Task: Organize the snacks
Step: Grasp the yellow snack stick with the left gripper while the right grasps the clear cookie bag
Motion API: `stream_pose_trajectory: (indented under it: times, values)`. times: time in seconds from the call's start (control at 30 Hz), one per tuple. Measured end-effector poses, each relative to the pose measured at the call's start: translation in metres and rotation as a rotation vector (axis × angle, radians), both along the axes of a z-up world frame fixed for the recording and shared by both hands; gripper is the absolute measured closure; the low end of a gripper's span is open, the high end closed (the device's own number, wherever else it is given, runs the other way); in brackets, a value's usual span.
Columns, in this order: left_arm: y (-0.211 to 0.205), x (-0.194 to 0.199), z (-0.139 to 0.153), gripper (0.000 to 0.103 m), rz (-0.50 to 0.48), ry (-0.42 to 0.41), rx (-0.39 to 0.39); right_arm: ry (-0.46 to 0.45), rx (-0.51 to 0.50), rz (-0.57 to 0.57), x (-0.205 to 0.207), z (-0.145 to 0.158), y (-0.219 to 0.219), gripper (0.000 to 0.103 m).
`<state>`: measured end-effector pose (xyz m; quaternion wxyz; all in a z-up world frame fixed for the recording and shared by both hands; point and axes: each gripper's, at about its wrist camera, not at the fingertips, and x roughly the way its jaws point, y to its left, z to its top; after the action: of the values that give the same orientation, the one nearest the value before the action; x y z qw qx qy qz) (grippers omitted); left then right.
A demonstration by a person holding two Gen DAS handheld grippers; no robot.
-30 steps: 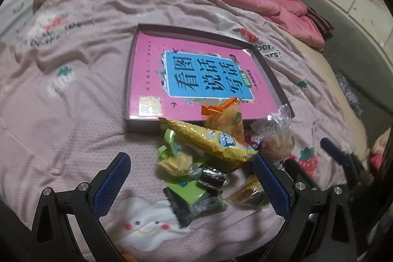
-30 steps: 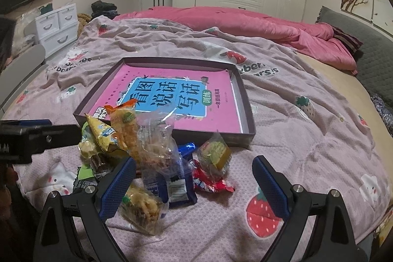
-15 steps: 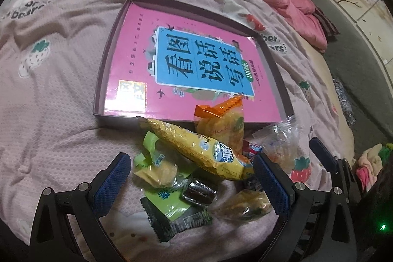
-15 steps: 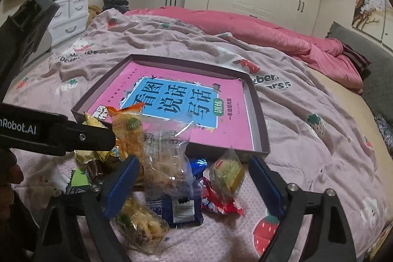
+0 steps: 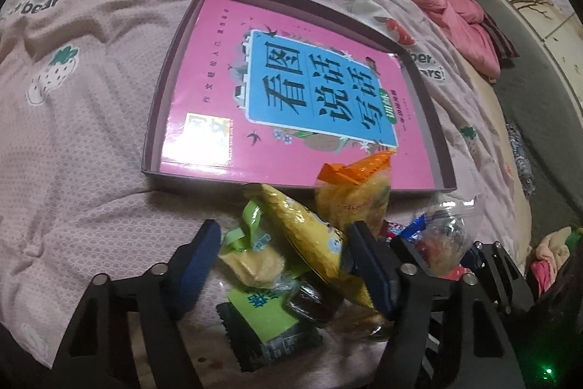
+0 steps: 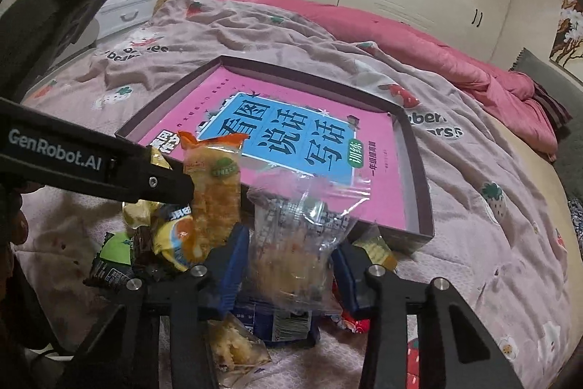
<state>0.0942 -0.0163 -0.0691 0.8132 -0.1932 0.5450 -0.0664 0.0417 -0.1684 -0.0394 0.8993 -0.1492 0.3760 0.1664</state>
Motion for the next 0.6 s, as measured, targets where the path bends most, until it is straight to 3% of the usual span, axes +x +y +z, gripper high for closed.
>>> stream_pose_trajectory:
  times: [0.1, 0.17, 0.23, 0.27, 0.33, 0.6]
  values:
    - [0.001, 0.000, 0.000, 0.037, -0.004, -0.003, -0.005, -0.007, 0.017, 0.005, 0.001, 0.002, -0.002, 0.065]
    - [0.001, 0.000, 0.000, 0.061, -0.006, -0.004, 0.011, -0.004, 0.022, 0.001, 0.002, 0.001, -0.004, 0.065]
    - [0.004, 0.000, -0.002, 0.067, -0.007, 0.004, 0.003, -0.001, 0.035, -0.001, 0.003, 0.000, -0.005, 0.065]
    - [0.006, 0.001, -0.003, 0.080, 0.000, 0.003, -0.001, -0.003, 0.039, 0.002, 0.003, 0.000, -0.005, 0.065]
    - [0.009, 0.000, -0.001, 0.090, 0.006, -0.011, -0.010, -0.014, 0.031, 0.010, 0.002, 0.001, -0.004, 0.065]
    - [0.010, -0.004, 0.000, 0.100, -0.014, -0.027, -0.057, -0.038, 0.077, -0.018, 0.003, 0.010, -0.015, 0.065]
